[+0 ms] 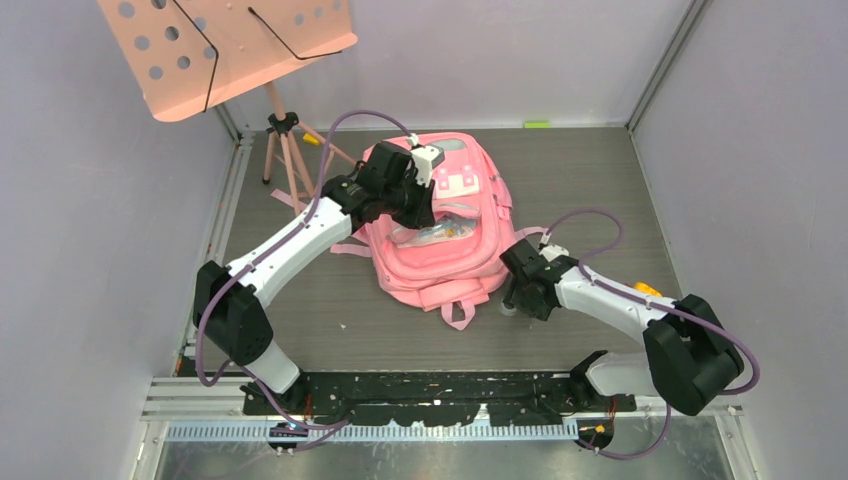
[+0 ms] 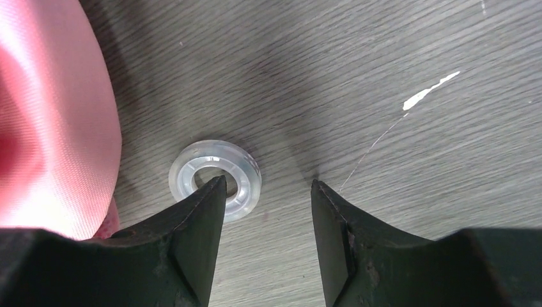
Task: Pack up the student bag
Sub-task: Pick up the stationery from the center of the board, then place the stationery in the student bag.
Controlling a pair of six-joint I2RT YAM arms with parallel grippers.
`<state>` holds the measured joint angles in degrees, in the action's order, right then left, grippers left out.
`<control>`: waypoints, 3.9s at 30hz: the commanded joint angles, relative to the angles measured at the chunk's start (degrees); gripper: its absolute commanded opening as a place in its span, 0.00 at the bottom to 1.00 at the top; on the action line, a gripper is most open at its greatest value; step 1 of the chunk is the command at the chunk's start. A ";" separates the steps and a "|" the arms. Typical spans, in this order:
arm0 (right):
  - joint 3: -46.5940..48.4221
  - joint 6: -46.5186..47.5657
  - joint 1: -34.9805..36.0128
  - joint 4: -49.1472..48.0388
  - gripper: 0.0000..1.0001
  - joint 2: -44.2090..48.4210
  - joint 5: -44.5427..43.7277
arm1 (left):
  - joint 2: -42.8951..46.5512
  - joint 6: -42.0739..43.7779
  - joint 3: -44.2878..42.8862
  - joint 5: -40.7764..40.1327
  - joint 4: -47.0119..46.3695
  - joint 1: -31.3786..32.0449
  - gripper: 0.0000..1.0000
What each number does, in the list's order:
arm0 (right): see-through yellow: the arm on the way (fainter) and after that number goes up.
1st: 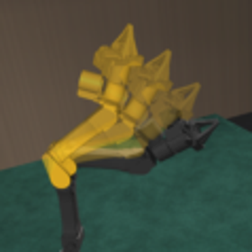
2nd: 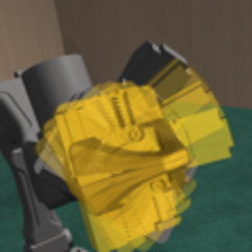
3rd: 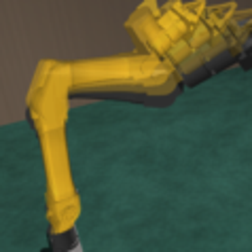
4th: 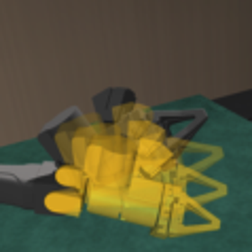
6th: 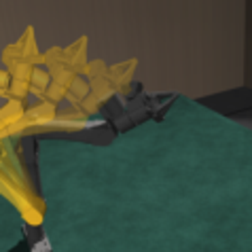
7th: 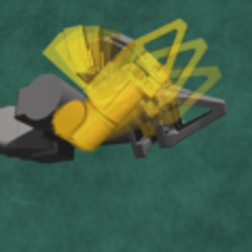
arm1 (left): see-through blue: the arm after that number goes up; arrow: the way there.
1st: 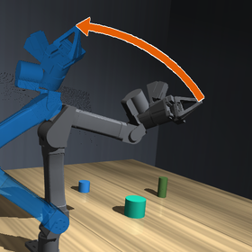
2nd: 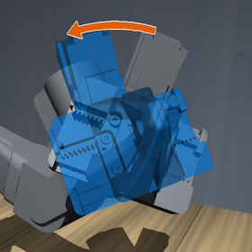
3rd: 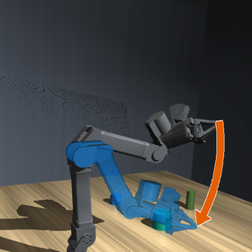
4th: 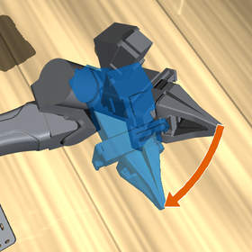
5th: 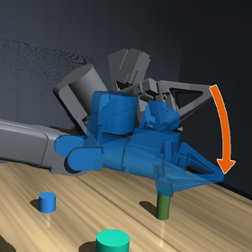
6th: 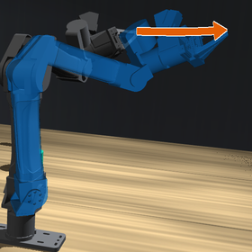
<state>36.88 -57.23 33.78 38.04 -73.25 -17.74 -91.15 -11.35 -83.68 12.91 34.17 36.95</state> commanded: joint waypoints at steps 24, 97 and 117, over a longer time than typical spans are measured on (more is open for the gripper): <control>1.10 -0.62 -0.65 -2.63 0.16 -0.40 2.92 | 3.26 -1.21 -1.57 1.73 -2.27 -0.65 0.00; 22.95 9.07 7.72 -2.80 0.66 2.06 -4.66 | 0.31 -0.39 0.83 0.70 -1.32 -0.71 0.00; 20.68 13.14 -6.28 -2.08 0.81 9.83 6.11 | -1.38 -1.47 5.83 -5.55 -9.75 17.19 0.29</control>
<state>58.11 -45.28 27.94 38.72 -63.31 -14.50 -94.89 -10.81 -77.56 6.61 27.05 52.34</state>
